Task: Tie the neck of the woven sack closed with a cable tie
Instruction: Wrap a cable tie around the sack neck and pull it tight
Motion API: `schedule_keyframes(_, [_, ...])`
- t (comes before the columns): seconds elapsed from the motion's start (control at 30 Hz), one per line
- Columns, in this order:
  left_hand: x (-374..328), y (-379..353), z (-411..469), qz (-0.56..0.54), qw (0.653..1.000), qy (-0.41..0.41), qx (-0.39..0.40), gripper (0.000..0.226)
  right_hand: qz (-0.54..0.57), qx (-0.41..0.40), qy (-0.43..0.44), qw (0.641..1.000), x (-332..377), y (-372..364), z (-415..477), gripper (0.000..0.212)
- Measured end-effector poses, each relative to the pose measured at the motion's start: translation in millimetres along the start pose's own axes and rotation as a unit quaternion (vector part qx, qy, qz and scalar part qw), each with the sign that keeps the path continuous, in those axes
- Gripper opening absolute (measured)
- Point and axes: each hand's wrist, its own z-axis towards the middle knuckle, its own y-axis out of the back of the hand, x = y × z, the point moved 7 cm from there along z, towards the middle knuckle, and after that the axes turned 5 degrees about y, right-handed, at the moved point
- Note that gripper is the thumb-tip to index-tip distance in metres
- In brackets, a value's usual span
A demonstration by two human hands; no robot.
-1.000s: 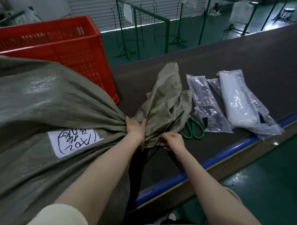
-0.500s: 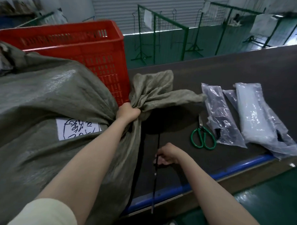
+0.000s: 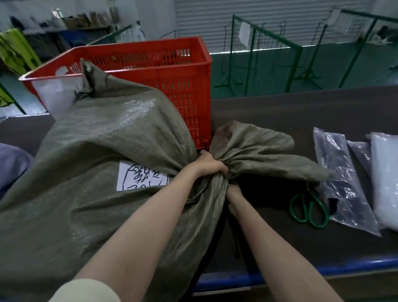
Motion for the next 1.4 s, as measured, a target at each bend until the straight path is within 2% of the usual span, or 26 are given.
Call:
schedule_keyframes(0.07, [3.3,2.3,-0.1,-0.022,0.999,0.025,0.004,0.106,0.022,0.02,0.012,1.0,1.8,-6.7,-4.6,0.03])
schedule_keyframes(0.17, [7.0,3.3,4.1,-0.04,0.999,0.032,0.009,0.081,0.037,0.053,0.023,0.998,-0.1,-14.5,-6.7,0.019])
schedule_keyframes(0.27, [7.3,3.5,6.5,-0.066,0.998,0.011,-0.006,0.072,0.026,0.057,0.017,0.998,4.3,-14.1,-6.5,0.015])
schedule_keyframes(0.37, [5.6,5.0,6.8,-0.059,0.997,0.008,-0.043,0.087,-0.016,0.062,0.001,0.998,4.7,-8.2,-13.1,0.014])
schedule_keyframes(0.47, [0.3,4.9,5.1,-0.033,0.998,0.009,-0.047,0.122,-0.152,0.055,0.01,0.987,2.1,7.0,-21.5,0.018])
schedule_keyframes(0.53, [-1.9,6.9,4.2,-0.018,0.999,0.012,-0.044,0.13,-0.207,0.034,0.041,0.977,8.2,20.1,-28.8,0.009])
schedule_keyframes(0.6, [-1.5,8.4,6.4,0.003,0.998,0.007,-0.056,0.13,-0.218,0.026,0.103,0.97,22.1,28.2,-37.6,0.014])
schedule_keyframes(0.7, [-2.9,9.6,8.0,0.029,0.996,-0.011,-0.088,0.124,-0.198,0.05,0.189,0.961,44.2,30.6,-53.8,0.019])
schedule_keyframes(0.8, [-5.1,8.6,11.4,0.033,0.996,-0.025,-0.075,0.12,-0.178,0.116,0.218,0.953,60.4,23.1,-72.0,0.005])
schedule_keyframes(0.87, [-8.7,9.4,10.9,0.054,0.996,-0.032,-0.055,0.114,-0.147,0.173,0.206,0.952,63.8,15.1,-78.1,0.022])
schedule_keyframes(0.9, [-11.8,10.9,9.6,0.085,0.995,-0.039,-0.042,0.109,-0.111,0.182,0.188,0.959,63.4,13.2,-76.3,0.029])
schedule_keyframes(0.97, [-20.4,15.8,4.9,0.155,0.987,-0.038,0.02,0.092,-0.035,0.174,0.161,0.971,64.9,11.9,-71.3,0.03])
schedule_keyframes(1.03, [-28.5,23.9,-4.0,0.213,0.972,-0.029,0.097,0.064,-0.053,0.154,0.161,0.973,66.8,10.6,-70.0,0.025])
schedule_keyframes(1.07, [-31.3,31.5,-6.6,0.253,0.961,-0.036,0.102,0.06,-0.071,0.147,0.177,0.971,67.9,8.6,-71.3,0.022])
schedule_keyframes(1.13, [-37.1,45.9,-9.4,0.351,0.932,-0.058,0.071,0.061,-0.081,0.131,0.221,0.963,72.4,5.5,-74.7,0.014])
schedule_keyframes(1.2, [-42.1,52.2,-12.5,0.39,0.915,-0.101,0.029,0.056,-0.102,0.103,0.273,0.951,80.2,5.4,-75.2,0.014])
schedule_keyframes(1.3, [-52.5,57.0,-22.5,0.374,0.901,-0.212,-0.055,0.04,-0.219,0.019,0.349,0.911,91.2,10.2,-70.7,0.022])
schedule_keyframes(1.4, [-63.2,60.6,-37.0,0.282,0.889,-0.332,-0.139,0.031,-0.172,-0.002,0.371,0.913,96.5,12.1,-70.9,0.017])
